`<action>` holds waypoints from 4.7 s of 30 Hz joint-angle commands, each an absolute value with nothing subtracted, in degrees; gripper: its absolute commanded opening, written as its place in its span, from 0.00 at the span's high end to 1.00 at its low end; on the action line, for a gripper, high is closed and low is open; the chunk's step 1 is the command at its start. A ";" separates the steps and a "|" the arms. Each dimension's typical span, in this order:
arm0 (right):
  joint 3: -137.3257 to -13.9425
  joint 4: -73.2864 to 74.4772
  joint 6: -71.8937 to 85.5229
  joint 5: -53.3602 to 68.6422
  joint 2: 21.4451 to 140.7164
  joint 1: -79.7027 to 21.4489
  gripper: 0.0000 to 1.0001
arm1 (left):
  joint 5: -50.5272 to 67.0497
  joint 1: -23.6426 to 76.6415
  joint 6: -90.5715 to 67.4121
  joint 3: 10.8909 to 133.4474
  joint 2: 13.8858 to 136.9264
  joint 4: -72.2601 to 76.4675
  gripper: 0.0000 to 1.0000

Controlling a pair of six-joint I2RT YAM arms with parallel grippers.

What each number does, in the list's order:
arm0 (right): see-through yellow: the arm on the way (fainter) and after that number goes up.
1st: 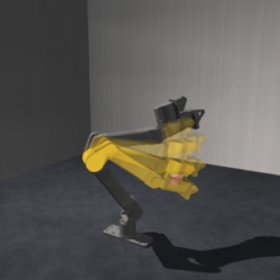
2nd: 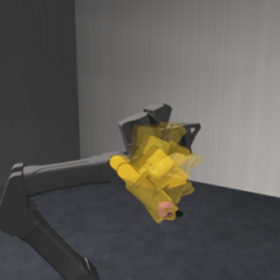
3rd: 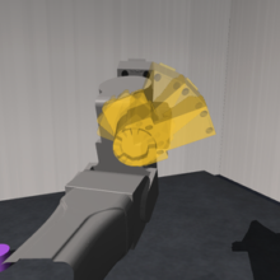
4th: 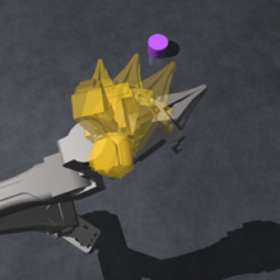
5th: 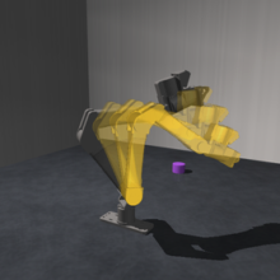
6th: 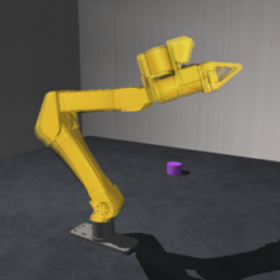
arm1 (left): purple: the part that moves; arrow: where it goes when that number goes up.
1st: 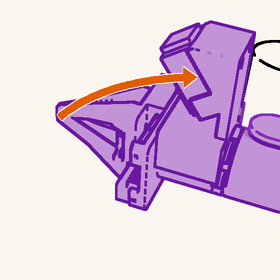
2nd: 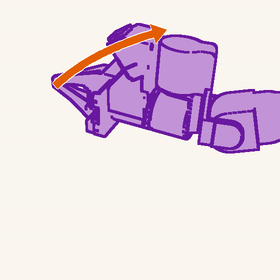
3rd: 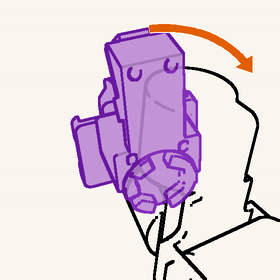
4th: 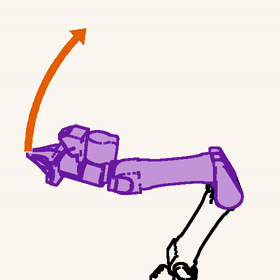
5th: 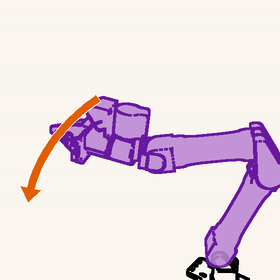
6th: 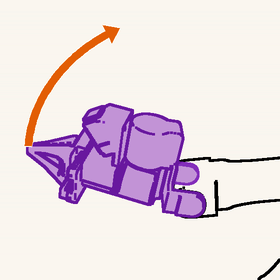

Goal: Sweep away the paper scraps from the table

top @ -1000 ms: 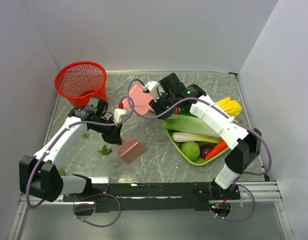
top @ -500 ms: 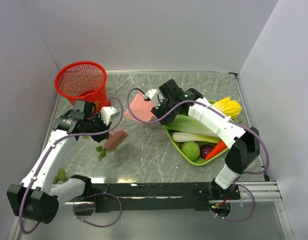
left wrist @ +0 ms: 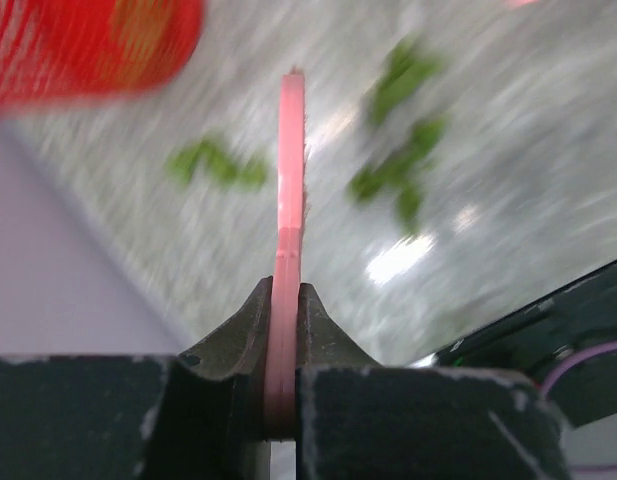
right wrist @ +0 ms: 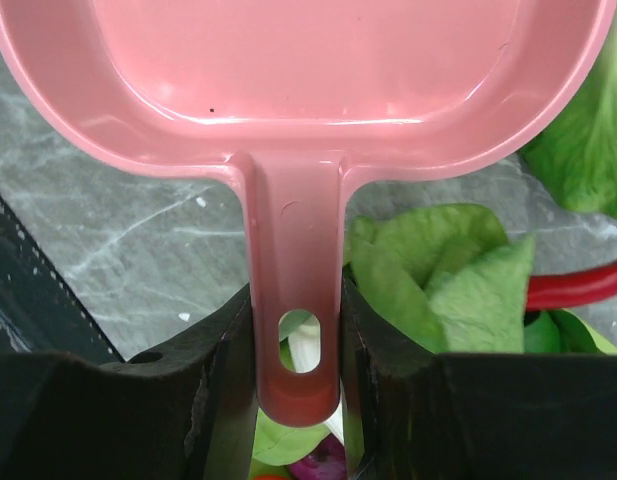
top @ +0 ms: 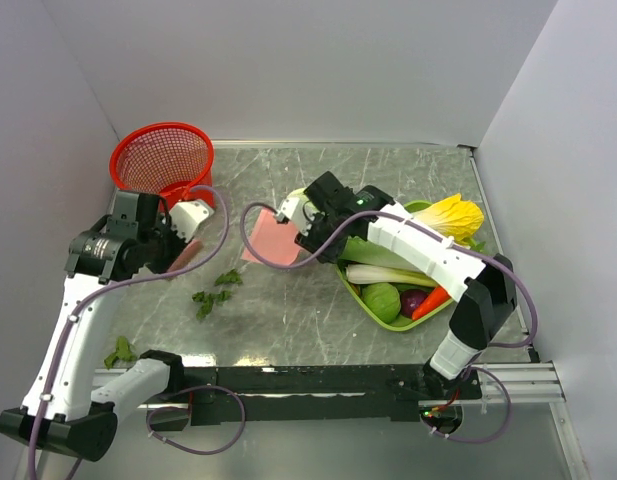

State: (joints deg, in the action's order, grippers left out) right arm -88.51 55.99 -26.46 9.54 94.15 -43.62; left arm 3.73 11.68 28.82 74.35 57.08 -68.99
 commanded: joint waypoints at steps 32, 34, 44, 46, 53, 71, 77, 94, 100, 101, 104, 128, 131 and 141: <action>-101.78 70.41 -32.61 -1.49 118.65 -54.32 1.00 | 9.21 7.65 9.23 68.73 83.40 -63.64 0.99; -101.52 69.53 -32.78 -1.41 118.74 -54.23 1.00 | 10.37 7.91 9.49 70.83 85.42 -63.46 0.99; -102.57 66.27 -31.29 1.30 119.71 -54.32 1.00 | 27.67 11.07 7.38 79.71 96.59 -63.99 0.99; -102.74 66.53 -30.85 2.02 119.71 -54.32 1.00 | 33.64 12.21 7.65 81.03 97.81 -64.51 0.99; -100.46 67.67 -30.94 0.70 118.04 -53.35 1.00 | 28.66 11.52 8.44 86.57 96.16 -66.62 0.99; -91.32 60.91 -31.20 0.35 110.04 -50.45 1.00 | 21.62 1.23 17.57 75.50 81.83 -72.24 0.99; -90.44 60.91 -28.66 2.37 109.60 -48.43 1.00 | 30.48 0.18 26.26 74.53 77.26 -75.93 0.99; -89.30 61.61 -27.25 4.75 109.16 -46.49 1.00 | 40.96 4.12 59.77 61.53 61.26 -78.66 0.99; -90.00 61.44 -27.07 4.75 109.86 -46.49 1.00 | 40.87 12.56 58.54 60.29 64.07 -75.87 0.99; -90.26 61.52 -27.07 4.75 109.95 -46.41 1.00 | 41.04 13.18 57.67 60.29 64.42 -74.98 0.99; -90.44 61.52 -27.25 4.57 110.04 -46.32 1.00 | 40.43 14.94 56.17 60.29 66.35 -71.55 0.99; -84.29 61.88 -31.90 2.55 107.05 -48.43 1.00 | 26.53 9.32 39.47 62.32 59.33 -58.71 0.99; -85.08 62.14 -31.64 3.25 108.10 -48.52 1.00 | 28.47 8.79 36.04 61.88 57.75 -60.20 0.99; -85.07 59.76 -33.13 3.07 108.46 -48.60 1.00 | 15.03 8.44 34.10 63.46 50.89 -57.14 0.99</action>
